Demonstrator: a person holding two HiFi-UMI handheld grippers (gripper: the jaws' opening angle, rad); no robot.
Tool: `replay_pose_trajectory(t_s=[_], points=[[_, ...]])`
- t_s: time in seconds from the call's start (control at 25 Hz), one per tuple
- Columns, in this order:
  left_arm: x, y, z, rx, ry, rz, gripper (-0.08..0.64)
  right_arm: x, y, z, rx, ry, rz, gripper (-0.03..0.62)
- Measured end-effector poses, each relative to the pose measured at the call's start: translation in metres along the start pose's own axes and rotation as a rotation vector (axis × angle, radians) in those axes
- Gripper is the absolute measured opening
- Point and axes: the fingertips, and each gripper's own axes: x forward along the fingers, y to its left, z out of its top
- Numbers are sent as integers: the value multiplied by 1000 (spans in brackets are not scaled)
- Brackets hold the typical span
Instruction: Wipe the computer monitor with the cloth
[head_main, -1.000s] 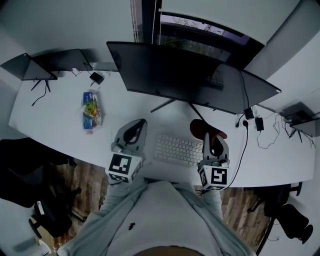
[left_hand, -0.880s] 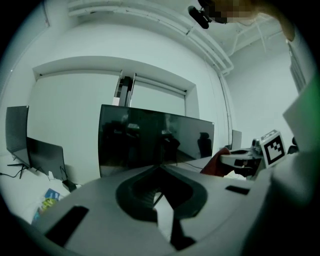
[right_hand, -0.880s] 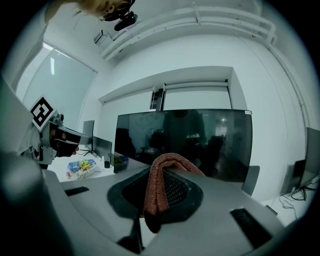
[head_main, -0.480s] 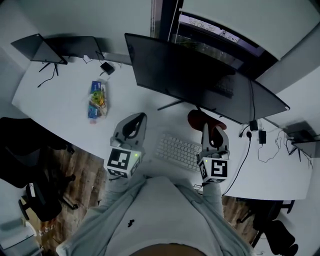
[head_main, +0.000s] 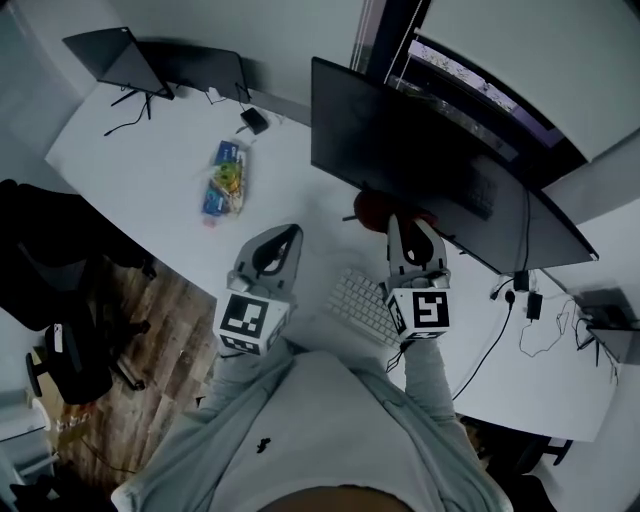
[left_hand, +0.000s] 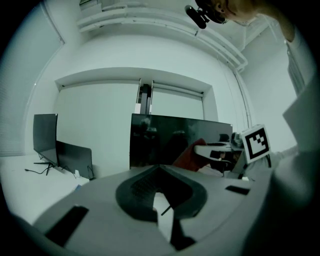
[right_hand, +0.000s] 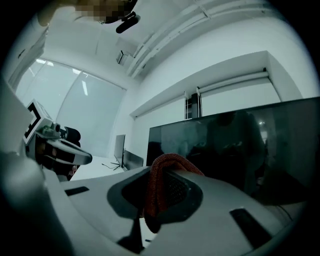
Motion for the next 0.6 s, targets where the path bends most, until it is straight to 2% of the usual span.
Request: replay_pose_trajectory(t_s=[0.28,0.6], points=[[-18,15,-10,-13,-1,50,20,63,37,51,-34,-111,111,38],[-30,23,-9,-13,-1,58,20,132,56,99,-91,-168,141,38]])
